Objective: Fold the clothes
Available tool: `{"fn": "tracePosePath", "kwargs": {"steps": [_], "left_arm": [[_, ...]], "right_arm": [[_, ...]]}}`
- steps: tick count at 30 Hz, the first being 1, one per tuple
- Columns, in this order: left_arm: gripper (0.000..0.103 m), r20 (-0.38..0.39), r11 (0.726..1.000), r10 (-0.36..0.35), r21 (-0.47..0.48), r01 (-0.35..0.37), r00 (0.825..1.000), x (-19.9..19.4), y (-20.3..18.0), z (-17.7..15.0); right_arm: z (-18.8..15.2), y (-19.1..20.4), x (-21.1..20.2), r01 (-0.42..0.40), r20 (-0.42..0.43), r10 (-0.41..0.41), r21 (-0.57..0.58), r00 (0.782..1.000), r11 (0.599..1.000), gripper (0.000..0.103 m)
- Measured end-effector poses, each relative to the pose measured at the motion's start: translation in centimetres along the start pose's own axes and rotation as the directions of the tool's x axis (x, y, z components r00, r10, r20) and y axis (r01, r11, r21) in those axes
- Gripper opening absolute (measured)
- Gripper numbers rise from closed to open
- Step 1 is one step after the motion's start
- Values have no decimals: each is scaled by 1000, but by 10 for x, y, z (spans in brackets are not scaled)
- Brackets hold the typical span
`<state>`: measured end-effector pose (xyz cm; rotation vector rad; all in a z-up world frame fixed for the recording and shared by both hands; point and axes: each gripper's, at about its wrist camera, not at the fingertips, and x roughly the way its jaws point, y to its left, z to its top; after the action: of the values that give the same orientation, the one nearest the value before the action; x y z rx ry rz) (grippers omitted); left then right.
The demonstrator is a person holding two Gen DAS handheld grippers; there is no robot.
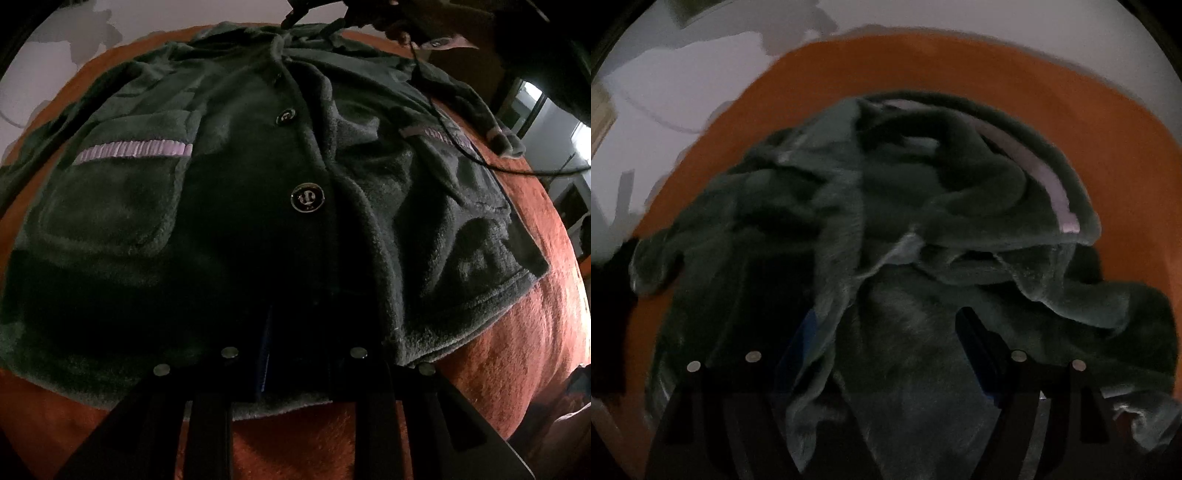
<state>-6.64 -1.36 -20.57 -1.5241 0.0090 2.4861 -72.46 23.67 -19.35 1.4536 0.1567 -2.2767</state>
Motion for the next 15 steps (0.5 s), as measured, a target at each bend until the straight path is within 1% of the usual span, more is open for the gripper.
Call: {"fn": "tracePosePath", "kwargs": {"steps": [3,5,6,7,8,9,10,12,15], "left_arm": [[25,-2,1000,-7,-8,7,1000,1,3,1],[25,-5,1000,-11,-15,11,1000,1,4,0],[25,-4,1000,-12,-16,12,1000,2,4,1],[25,-4,1000,-12,-15,11,1000,0,5,0],[25,-3,1000,-10,-14,10,1000,-1,5,-1],[25,-3,1000,-9,-13,9,1000,-1,6,-1],[25,-3,1000,-8,-13,8,1000,-2,6,0],[25,-3,1000,-8,-12,8,1000,-2,3,3],[25,-5,1000,-10,-10,10,1000,-3,0,7]], "right_arm": [[-14,22,2,62,-38,-65,-84,997,995,77],[-42,39,-4,110,-94,-118,-92,989,990,77],[-55,44,-3,97,-118,-106,-79,987,992,76],[-66,48,1,66,-138,-73,-59,988,996,62],[-74,50,5,44,-153,-50,-41,987,998,28],[-79,48,12,29,-167,-29,-5,985,1000,12],[-84,43,20,15,-183,-7,39,983,999,1],[-90,33,23,-45,-173,66,122,983,991,1],[-96,17,2,-109,-97,128,183,987,977,0]]}}
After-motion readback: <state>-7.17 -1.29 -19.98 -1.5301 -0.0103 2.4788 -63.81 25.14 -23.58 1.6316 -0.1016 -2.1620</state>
